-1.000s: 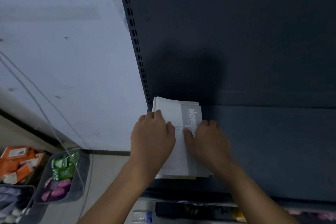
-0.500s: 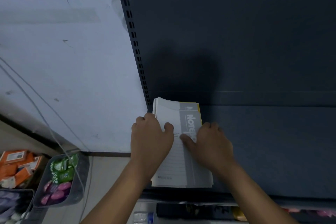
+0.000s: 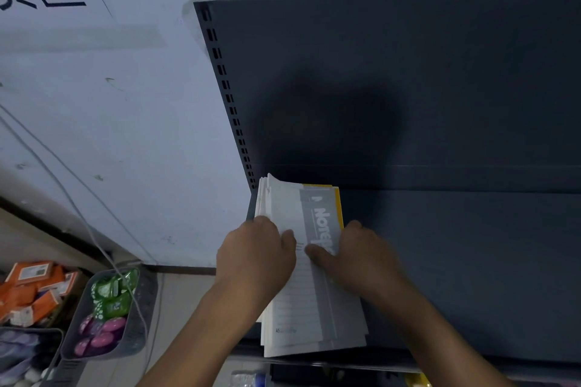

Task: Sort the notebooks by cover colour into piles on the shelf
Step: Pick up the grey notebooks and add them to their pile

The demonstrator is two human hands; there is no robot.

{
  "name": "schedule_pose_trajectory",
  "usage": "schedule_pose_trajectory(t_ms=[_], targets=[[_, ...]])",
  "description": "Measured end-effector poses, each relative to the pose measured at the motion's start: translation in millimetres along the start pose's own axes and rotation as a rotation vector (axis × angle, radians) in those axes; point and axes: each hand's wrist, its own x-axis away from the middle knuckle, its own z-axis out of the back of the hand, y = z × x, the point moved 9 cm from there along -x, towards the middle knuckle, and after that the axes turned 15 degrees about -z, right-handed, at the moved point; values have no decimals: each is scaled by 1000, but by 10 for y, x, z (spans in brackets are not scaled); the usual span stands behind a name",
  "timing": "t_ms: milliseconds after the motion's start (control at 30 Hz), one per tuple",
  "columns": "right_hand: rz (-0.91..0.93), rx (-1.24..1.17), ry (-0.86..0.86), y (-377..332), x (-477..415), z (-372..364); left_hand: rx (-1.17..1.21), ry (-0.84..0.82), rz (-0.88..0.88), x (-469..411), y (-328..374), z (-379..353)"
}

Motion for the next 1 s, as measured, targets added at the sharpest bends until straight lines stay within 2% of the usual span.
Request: schedule_pose_trajectory(t_ms=[100,300,667,767,900,1000], targets=[[15,4,-45,-1,-22,12,-69,-45,21,26,-2,20],[-17,-18,-71,49,-76,-2,-153,91,-35,6,35,39],[35,58,-73,-27,-96,-10,-271,68,-28,-12,155,101],[54,62,-67,-39,-92,-7,-234,29,32,-45,112,108],[43,47,-68,-22,-108,-36,-17,-22,178,-120,-128,103],[45,43,-83,-16,-123,-61,18,-36,186,-137,-181,110]])
